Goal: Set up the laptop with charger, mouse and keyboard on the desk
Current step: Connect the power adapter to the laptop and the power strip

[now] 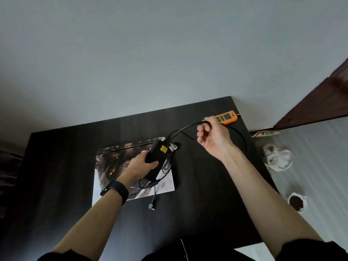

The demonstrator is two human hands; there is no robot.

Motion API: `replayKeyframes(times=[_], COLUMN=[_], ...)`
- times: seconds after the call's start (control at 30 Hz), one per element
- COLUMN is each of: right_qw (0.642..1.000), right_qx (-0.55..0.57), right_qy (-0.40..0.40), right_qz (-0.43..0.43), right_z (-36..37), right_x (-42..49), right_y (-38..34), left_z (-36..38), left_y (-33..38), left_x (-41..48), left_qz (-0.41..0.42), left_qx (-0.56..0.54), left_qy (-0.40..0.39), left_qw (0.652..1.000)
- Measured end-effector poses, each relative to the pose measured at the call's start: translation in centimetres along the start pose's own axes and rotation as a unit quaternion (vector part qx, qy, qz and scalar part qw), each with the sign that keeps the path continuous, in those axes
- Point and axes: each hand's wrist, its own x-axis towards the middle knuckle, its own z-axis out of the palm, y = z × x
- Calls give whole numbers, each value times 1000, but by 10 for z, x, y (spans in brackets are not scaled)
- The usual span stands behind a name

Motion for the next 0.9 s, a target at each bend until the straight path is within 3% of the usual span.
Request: replayKeyframes(times=[0.07, 0.17, 0.2, 0.27, 0.3, 0.37, 0.47, 0.6, 0.7, 0.77, 0.83, 0.9], right_qw=[999, 953, 940, 971, 990, 991, 982, 988, 989, 965, 943, 951], right_qx=[19, 299, 339, 236, 116, -78, -134, -59, 99, 237, 309, 242], right_qy=[-25, -48, -26, 49, 74, 89, 126, 137, 61, 25, 76, 181], right_qz=[44, 12, -12, -7, 19, 54, 33, 39, 87, 108, 98, 71], right_z=[-18, -60, -69, -75, -73, -63, -50, -47, -44, -49, -60, -71], right_x=[-3, 0, 1, 7, 9, 13, 15, 13, 3, -1, 2, 7], right_y=[-4, -14, -16, -9, -1, 20, 38, 51, 48, 41, 35, 36], left_z=[-4, -12, -15, -18, -18, -14, 2, 22, 33, 38, 41, 41], left_y=[-2, -5, -5, -6, -6, -3, 2, 5, 1, -5, -12, -16], left_x=[1, 3, 3, 4, 4, 4, 2, -3, -5, -6, -7, -7], left_qz=[-17, -27, -34, -47, -46, -37, -21, -2, -2, -14, -40, -65], left_qx=[-22, -8, -1, 38, 60, 58, -3, 56, 86, 73, 11, -31], left_qy=[40, 108, 126, 145, 143, 124, 82, 44, 36, 32, 29, 40], left_qw=[999, 994, 991, 988, 987, 990, 996, 997, 996, 997, 999, 997])
